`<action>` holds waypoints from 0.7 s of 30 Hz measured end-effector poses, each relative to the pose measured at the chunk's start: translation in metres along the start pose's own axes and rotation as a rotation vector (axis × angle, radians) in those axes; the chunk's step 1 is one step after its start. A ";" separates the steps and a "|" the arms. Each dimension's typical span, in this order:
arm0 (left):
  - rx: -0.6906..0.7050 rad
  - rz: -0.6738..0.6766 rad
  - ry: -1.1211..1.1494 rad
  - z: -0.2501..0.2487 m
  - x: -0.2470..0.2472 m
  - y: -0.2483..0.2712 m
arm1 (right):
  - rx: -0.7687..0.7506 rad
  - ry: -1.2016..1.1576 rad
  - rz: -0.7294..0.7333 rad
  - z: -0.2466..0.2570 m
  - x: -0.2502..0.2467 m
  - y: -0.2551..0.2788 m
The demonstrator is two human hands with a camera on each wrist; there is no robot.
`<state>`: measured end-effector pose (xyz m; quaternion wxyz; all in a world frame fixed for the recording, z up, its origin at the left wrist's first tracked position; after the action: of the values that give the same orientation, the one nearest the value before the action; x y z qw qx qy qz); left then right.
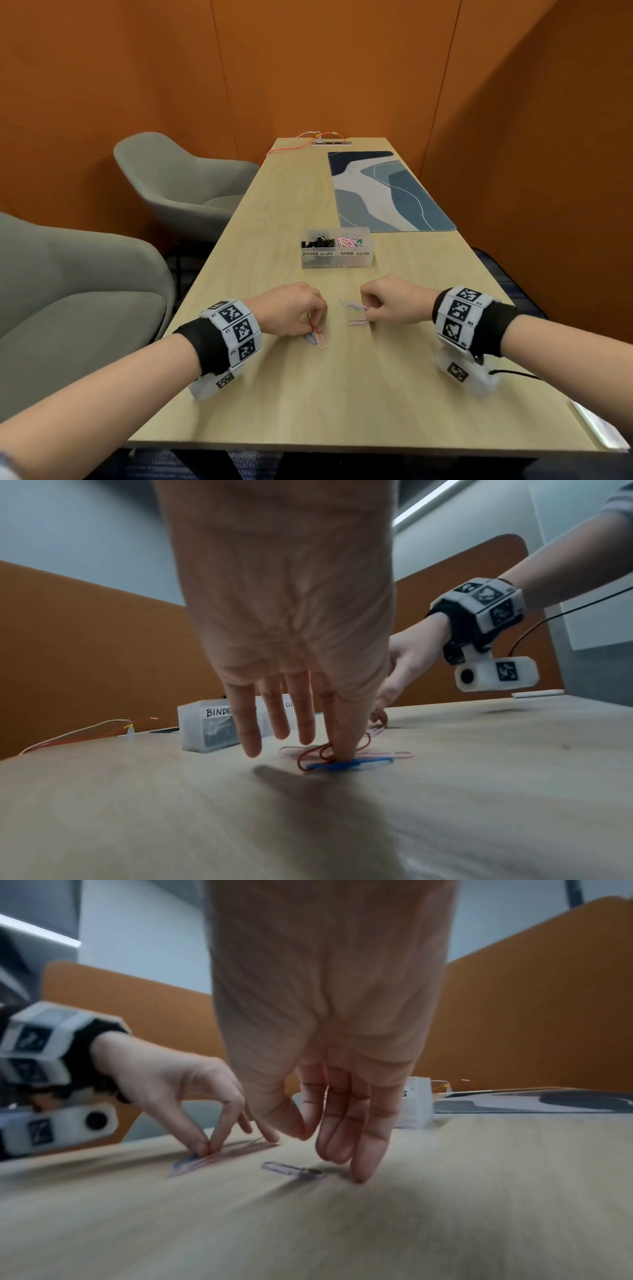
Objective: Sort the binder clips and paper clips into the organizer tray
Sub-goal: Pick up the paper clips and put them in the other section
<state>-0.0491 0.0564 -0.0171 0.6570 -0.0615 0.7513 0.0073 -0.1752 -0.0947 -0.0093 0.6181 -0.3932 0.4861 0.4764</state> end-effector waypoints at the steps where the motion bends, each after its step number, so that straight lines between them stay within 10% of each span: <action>1: -0.001 -0.003 0.008 -0.001 0.000 -0.001 | 0.025 -0.031 -0.002 -0.001 -0.001 -0.001; 11: -0.024 0.003 -0.023 -0.005 0.006 -0.009 | 0.447 -0.251 -0.278 -0.033 -0.046 -0.053; 21: -0.291 -0.037 0.344 0.014 -0.005 -0.022 | 0.237 -0.052 -0.281 -0.019 -0.041 -0.067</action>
<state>-0.0325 0.0364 -0.0122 0.5035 -0.1698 0.8420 0.0928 -0.1177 -0.1374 0.0284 0.7329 -0.3691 0.4631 0.3349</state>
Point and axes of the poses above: each hand's wrist, its own y-axis away from the middle knuckle, its own x-axis out of the palm, z = x × y, the point moved 2 cm from there along -y, towards the middle knuckle, and after that the axes turned 13 degrees about -z, right-handed, at the moved point
